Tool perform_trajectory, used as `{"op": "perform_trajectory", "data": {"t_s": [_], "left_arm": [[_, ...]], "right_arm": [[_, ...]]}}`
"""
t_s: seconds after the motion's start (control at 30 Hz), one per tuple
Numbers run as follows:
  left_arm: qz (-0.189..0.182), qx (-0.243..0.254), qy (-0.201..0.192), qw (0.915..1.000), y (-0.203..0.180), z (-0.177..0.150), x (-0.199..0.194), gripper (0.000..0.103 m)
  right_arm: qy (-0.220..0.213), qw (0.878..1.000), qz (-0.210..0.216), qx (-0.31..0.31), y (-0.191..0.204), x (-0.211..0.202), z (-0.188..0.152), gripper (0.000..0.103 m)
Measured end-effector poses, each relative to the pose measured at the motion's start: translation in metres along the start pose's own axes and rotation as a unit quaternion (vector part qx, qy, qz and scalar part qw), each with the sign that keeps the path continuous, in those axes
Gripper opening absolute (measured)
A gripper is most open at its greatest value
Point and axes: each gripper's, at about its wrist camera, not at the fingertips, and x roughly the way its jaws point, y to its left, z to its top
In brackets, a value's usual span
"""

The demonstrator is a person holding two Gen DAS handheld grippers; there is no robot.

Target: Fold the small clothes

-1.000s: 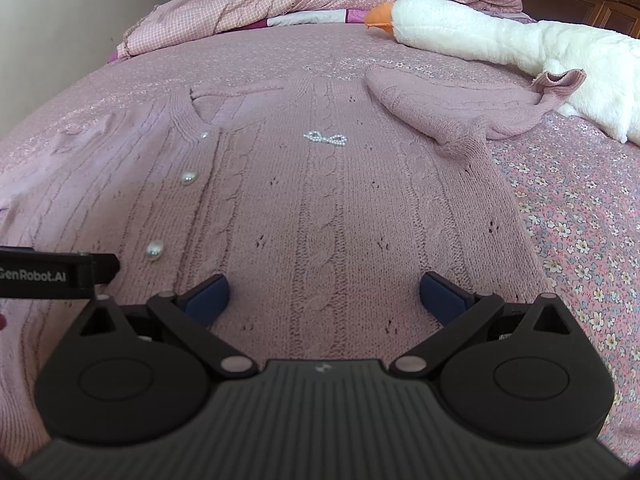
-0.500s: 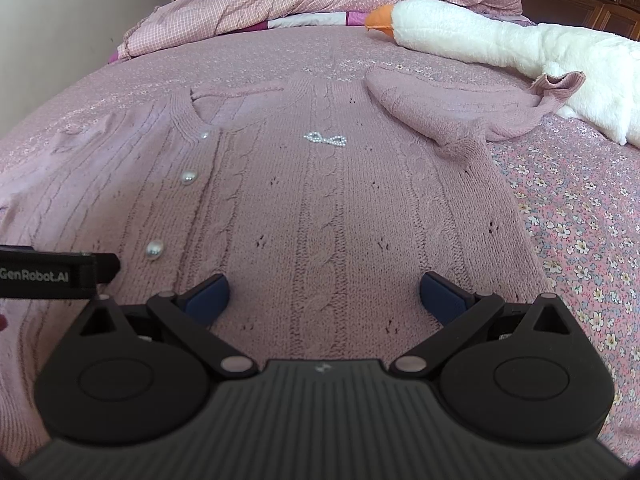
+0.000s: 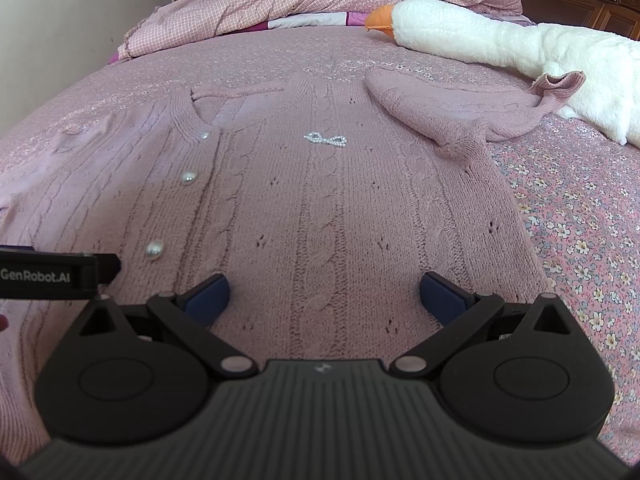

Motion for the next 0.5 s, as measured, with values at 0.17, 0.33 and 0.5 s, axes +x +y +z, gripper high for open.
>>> {"op": "perform_trajectory", "data": {"t_s": [0.17, 0.33, 0.5], "left_arm": [[0.000, 0.000, 0.002, 1.0000, 0.0003, 0.0001, 0.0003, 0.103], [0.000, 0.000, 0.009, 1.0000, 0.0017, 0.0030, 0.0015, 0.103], [-0.002, 0.001, 0.017, 0.9998, 0.0034, 0.0067, 0.0035, 0.103]], "right_arm": [[0.004, 1.000, 0.000, 0.001, 0.0004, 0.0002, 0.0009, 0.103], [0.011, 1.000, 0.003, 0.002, -0.0008, 0.0010, 0.0034, 0.103], [0.018, 1.000, 0.010, 0.001, -0.0022, 0.0010, 0.0050, 0.103]]}}
